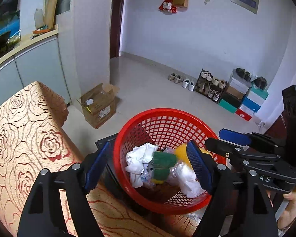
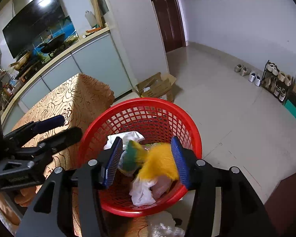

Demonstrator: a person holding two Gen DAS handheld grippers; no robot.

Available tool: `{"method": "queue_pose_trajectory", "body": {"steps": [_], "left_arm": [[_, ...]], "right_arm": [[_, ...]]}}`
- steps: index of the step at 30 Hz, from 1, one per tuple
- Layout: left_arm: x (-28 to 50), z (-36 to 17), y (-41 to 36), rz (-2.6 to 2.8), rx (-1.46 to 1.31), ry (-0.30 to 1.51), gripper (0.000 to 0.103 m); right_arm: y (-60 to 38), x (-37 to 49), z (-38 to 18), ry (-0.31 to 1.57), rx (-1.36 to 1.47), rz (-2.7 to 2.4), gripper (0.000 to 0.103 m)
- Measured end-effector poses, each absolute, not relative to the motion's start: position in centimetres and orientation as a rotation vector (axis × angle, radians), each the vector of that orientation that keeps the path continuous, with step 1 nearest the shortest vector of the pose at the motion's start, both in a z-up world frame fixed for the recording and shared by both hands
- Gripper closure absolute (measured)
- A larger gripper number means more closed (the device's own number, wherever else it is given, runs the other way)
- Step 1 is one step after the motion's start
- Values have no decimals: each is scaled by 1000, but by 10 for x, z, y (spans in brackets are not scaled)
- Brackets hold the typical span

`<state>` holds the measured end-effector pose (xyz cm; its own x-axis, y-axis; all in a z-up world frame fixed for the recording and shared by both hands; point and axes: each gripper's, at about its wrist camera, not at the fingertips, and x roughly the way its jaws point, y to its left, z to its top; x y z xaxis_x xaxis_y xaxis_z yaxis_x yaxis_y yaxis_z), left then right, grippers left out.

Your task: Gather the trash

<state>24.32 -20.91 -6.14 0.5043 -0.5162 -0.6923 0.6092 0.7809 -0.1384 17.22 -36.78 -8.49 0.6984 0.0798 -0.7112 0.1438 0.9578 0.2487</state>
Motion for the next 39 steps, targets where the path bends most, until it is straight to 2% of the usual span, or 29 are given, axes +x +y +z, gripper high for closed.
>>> {"method": "queue_pose_trajectory", "body": {"steps": [5,9,13,16,21,39], "left_arm": [[229,-46,-191,-621,142,731,24],[207,-30,-177,-542,179,659,21],[182,-11,-160,-428,210,583,15],[163,2,-145,-338,214,541,11],[132,11,-125,-204,255,496,10],[51,1,-74,-149,97,508,7]], "right_arm": [[-363,160,-76,769,287,-57,52],[-351,141,-65,733,267,-96,32],[-337,122,-49,679,250,-130,17],[-322,103,-34,621,226,-144,11],[-294,78,-19,564,173,-152,7],[-248,12,-19,562,139,-117,7]]}}
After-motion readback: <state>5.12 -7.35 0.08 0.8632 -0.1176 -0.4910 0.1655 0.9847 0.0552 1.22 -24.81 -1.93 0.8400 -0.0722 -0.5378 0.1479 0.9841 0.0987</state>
